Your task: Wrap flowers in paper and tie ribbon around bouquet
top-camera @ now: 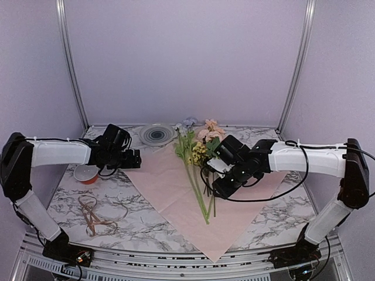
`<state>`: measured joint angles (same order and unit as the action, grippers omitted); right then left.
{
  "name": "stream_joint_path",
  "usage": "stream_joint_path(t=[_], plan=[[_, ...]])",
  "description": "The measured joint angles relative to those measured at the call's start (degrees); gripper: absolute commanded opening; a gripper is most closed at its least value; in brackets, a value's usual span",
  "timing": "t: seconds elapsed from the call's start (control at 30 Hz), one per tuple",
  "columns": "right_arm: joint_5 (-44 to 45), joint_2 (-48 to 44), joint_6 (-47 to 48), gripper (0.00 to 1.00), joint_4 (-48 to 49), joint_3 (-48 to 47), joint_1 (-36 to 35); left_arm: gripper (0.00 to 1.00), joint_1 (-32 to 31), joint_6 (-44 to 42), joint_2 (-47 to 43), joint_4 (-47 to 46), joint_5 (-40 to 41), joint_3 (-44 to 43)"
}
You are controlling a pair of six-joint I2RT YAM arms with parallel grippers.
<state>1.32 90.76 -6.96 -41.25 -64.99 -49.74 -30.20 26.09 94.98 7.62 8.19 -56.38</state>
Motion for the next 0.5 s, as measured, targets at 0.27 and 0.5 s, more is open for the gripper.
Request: stream_joint_path(t=[0.27,0.5], plan=[[-2.71,-0.46,-2.27,0.45,0.15,2.14,0.11,0.85,-17.38,-17.0,-17.75,-4.22,13.49,1.18],[-5.01,-0.31,-2.23,0.45,-0.17,3.63,0.13,0.78,-34.64,-36.44,-20.35,-15.45,3.06,12.15]])
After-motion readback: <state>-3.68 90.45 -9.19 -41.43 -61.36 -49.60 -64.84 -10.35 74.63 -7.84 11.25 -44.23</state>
